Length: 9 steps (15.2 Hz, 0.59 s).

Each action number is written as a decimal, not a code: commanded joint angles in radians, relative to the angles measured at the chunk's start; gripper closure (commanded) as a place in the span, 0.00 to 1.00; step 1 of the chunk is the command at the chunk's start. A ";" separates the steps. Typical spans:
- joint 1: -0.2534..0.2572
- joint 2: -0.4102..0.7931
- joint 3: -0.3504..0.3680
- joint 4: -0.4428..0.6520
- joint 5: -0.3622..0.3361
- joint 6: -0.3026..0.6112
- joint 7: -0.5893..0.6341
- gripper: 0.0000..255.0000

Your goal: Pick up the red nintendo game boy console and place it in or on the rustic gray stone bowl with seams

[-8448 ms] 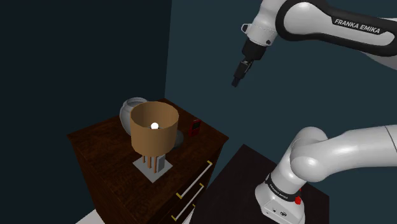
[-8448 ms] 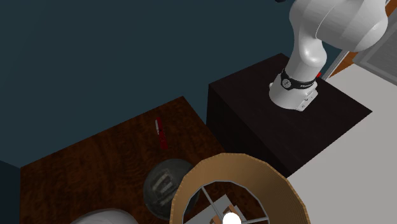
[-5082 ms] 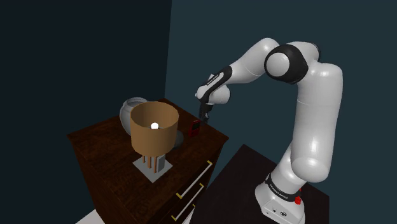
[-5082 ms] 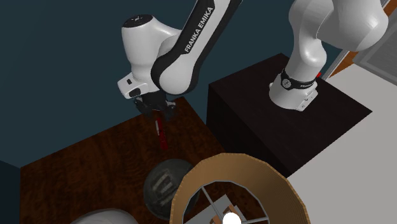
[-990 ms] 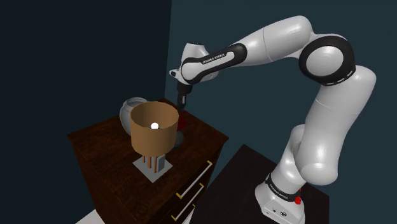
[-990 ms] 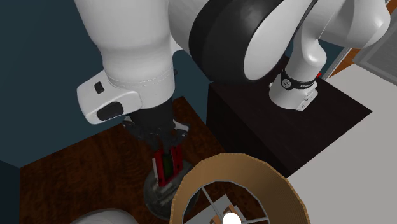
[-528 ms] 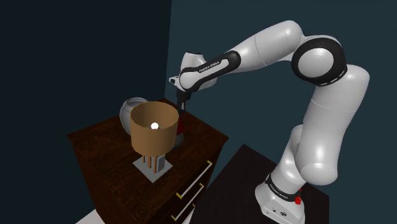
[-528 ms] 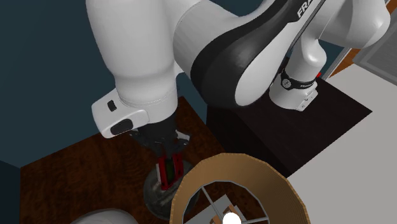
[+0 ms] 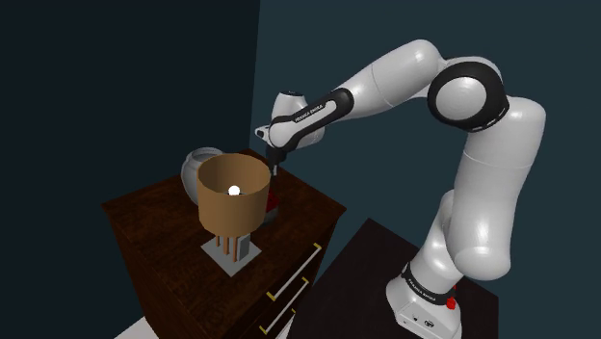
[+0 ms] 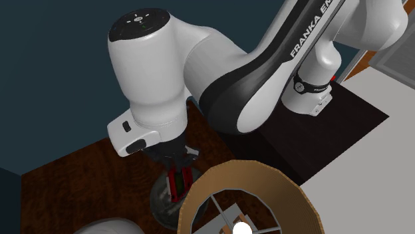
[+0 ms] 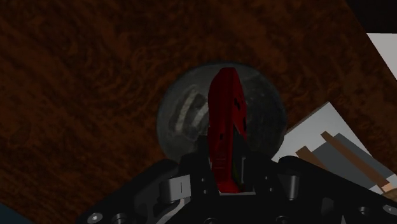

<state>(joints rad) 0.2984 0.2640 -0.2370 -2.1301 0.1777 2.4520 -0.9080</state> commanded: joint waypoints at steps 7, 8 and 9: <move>-0.001 0.004 0.001 0.000 0.002 0.005 -0.002 1.00; -0.001 0.004 0.001 0.000 0.002 0.005 -0.002 0.00; -0.001 0.004 0.001 0.000 0.002 0.005 -0.002 0.00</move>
<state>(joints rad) 0.2977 0.2684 -0.2360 -2.1304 0.1801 2.4573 -0.9099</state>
